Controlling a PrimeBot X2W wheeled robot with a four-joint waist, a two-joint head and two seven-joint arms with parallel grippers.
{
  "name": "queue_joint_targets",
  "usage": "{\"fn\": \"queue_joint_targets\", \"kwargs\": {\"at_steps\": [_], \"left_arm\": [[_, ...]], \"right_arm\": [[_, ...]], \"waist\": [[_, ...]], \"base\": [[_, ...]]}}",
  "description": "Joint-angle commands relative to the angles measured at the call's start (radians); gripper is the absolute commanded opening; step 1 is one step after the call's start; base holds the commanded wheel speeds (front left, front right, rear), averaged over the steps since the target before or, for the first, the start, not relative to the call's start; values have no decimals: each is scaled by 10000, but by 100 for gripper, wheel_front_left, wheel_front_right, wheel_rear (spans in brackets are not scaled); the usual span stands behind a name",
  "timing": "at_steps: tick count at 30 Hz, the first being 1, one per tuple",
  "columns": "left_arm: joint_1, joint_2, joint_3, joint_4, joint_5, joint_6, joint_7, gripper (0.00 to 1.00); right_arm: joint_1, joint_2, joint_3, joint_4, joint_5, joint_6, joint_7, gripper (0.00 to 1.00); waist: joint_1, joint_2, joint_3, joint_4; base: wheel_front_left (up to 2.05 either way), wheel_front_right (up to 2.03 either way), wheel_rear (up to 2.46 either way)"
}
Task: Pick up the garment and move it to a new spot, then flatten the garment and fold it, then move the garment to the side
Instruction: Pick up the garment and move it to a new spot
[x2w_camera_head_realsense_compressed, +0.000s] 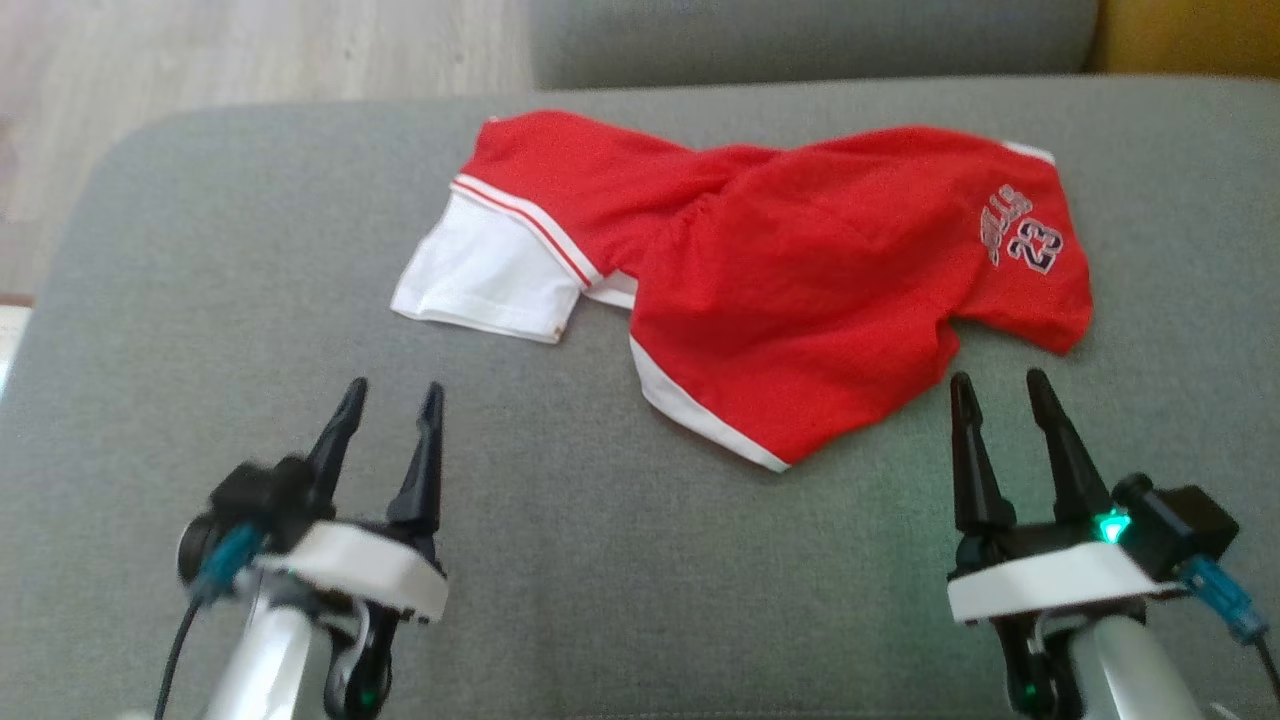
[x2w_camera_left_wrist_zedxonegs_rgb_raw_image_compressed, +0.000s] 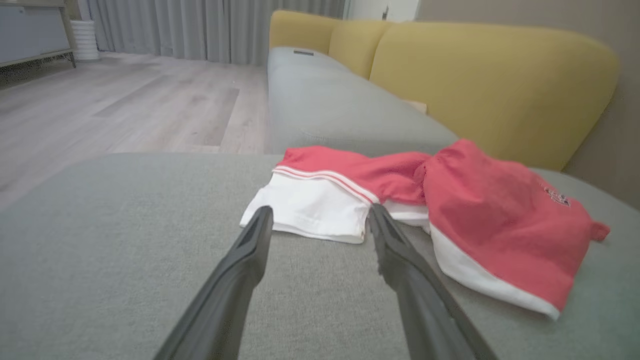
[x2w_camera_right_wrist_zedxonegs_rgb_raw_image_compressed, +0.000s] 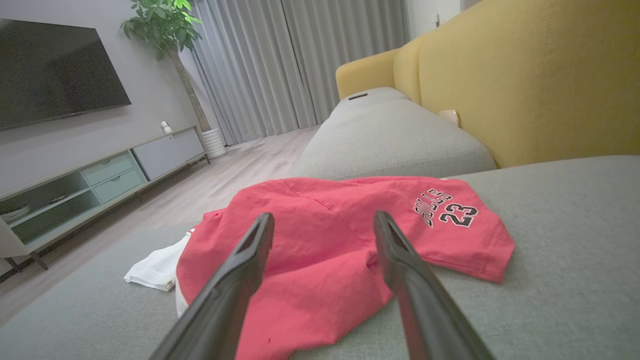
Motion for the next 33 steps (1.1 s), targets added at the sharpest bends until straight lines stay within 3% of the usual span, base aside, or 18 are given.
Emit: {"fn": "queue_joint_targets", "kwargs": {"at_steps": [1,5,11,15,20,28,33], "left_arm": [[-908,236,254,-125,143,-75,72,100],[-2337,540,-98,747,264,-253,909,100],[-5033,1265,-1206,2156,-169,-482,3127,100],[-6830,1893,-2627,2680,-1675,-492,4594,100],[-8595,3077,-4124,3062,-3387,-494,5922,100],[-10197,4256,-6505,3805,-4838,-495,6898,100],[-10489,4525,-7332,4074,-5231,-496,6899,100]], "right_arm": [[-555,-54,269,-385,-120,-9,-65,100],[-863,-54,343,-509,-146,-9,-65,100],[-1311,-54,452,-699,-146,-9,-65,100],[-1585,-54,566,-791,-94,-9,-65,100],[-1943,-54,926,-832,76,-9,-65,100],[-2243,-54,1159,-1023,435,-9,-65,100],[-2242,-54,1092,-1043,474,-9,-65,100]], "waist": [[1,0,315,-151],[1,0,953,-459],[1,0,1944,-1048],[1,0,2502,-1421],[1,0,2981,-2015],[1,0,3448,-2605],[1,0,3535,-2739]], "base": [[0,0,0],[0,0,0],[0,0,0],[0,0,0],[0,0,0],[0,0,0],[0,0,0]]}}
